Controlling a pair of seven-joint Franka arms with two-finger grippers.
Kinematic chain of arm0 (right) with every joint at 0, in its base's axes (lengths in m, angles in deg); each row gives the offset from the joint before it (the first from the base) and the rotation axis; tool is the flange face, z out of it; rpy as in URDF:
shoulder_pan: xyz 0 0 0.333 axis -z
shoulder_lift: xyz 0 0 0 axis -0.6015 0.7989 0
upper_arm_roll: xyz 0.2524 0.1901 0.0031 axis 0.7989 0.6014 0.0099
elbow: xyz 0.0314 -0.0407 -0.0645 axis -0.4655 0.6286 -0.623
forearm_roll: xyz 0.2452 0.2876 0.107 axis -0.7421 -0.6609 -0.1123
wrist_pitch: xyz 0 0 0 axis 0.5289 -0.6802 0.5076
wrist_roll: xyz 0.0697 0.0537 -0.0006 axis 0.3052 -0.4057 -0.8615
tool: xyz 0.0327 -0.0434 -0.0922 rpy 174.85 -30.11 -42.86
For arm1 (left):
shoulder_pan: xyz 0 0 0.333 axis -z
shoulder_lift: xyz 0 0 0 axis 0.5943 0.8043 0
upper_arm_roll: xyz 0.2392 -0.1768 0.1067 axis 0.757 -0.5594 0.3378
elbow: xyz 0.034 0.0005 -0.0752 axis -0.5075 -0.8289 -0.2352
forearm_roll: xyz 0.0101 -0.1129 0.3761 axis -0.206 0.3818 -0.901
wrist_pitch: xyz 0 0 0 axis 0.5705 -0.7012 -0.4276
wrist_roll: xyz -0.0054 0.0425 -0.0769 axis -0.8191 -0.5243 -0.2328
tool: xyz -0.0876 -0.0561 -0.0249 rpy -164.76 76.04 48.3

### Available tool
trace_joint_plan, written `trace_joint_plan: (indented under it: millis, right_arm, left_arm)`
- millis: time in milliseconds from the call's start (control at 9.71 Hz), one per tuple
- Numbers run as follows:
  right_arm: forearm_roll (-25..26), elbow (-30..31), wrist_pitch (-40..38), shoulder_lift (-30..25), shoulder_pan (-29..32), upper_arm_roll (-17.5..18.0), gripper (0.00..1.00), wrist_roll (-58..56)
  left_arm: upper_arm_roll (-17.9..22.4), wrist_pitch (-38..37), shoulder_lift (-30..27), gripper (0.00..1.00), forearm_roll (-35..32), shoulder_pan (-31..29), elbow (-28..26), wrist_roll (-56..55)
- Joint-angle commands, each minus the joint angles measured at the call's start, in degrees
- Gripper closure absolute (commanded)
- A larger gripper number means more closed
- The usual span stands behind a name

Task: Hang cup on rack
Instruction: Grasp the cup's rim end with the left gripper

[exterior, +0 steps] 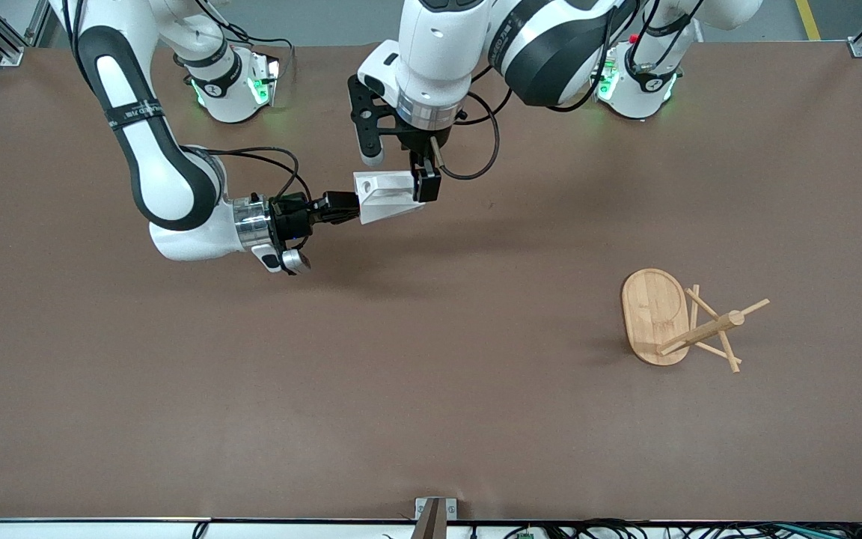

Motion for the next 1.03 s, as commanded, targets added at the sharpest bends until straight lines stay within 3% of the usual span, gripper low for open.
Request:
trace_joint_plan:
  millis: [0, 927]
  right_arm:
    - [-1.8, 2.0, 0.0, -2.1, -0.4, -0.1, 0.99, -0.9]
    - [-1.8, 2.0, 0.0, -2.1, -0.7, -0.1, 0.99, -0.9]
  left_arm:
    - [0.2, 1.8, 2.1, 0.0, -1.1, 0.1, 0.2, 0.9]
    - [-0.2, 3.3, 4.8, 0.0, 2.0, -0.7, 0.0, 2.6]
